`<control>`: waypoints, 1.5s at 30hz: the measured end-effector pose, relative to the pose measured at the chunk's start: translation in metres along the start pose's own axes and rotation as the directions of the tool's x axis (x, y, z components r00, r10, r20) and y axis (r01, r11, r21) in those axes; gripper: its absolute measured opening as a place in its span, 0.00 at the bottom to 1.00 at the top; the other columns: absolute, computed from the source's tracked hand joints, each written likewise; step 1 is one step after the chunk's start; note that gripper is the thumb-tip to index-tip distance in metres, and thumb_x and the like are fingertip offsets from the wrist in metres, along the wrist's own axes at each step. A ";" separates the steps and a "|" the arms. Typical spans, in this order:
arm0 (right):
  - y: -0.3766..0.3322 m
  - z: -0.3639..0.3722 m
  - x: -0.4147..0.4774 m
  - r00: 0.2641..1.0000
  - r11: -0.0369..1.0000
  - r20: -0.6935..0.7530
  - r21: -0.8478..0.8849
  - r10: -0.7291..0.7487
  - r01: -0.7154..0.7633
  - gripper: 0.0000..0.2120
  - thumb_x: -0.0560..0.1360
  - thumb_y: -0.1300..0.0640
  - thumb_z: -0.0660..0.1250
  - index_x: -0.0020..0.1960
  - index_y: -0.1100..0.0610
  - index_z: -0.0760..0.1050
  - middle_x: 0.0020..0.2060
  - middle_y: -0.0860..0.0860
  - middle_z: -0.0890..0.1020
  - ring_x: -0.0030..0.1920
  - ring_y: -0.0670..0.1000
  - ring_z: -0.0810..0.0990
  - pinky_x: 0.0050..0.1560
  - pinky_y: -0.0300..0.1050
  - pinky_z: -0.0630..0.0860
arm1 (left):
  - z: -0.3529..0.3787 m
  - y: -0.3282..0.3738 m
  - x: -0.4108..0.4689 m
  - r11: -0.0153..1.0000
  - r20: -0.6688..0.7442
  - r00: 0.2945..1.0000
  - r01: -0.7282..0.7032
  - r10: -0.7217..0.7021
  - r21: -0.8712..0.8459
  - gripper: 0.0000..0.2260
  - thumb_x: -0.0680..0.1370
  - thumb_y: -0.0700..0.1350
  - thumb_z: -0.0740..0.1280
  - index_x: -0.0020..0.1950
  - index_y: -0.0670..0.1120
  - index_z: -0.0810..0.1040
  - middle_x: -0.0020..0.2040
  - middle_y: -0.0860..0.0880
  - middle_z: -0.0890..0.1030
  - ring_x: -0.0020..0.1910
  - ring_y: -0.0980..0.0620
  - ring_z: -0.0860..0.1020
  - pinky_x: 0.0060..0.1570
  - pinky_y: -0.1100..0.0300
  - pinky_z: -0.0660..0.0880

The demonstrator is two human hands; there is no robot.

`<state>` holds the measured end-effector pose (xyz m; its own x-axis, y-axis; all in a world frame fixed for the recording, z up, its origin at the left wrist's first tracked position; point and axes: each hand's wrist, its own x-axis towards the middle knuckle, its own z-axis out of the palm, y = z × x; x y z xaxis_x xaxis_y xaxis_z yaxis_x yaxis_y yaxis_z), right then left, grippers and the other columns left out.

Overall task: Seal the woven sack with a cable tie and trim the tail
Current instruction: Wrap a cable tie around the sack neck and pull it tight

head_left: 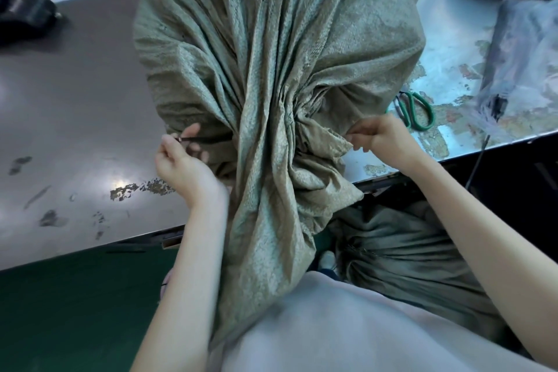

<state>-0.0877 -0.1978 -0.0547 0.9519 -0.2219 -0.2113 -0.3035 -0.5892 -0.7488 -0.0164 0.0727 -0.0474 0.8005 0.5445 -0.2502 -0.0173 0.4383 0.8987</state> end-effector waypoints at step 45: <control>-0.070 0.009 0.022 0.635 0.950 -0.719 -0.116 -0.282 0.291 0.07 0.72 0.60 0.67 0.41 0.64 0.72 0.49 0.54 0.73 0.50 0.55 0.73 0.51 0.51 0.72 | 0.064 0.022 -0.012 0.525 0.893 0.247 -0.851 0.375 0.015 0.07 0.77 0.39 0.67 0.48 0.37 0.83 0.52 0.45 0.83 0.55 0.49 0.80 0.60 0.53 0.75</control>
<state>-0.0455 -0.1546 -0.0125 0.6598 -0.5334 0.5293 -0.0159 -0.7141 -0.6999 0.0123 0.0300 -0.0016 0.7267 -0.3399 0.5970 -0.6812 -0.2438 0.6904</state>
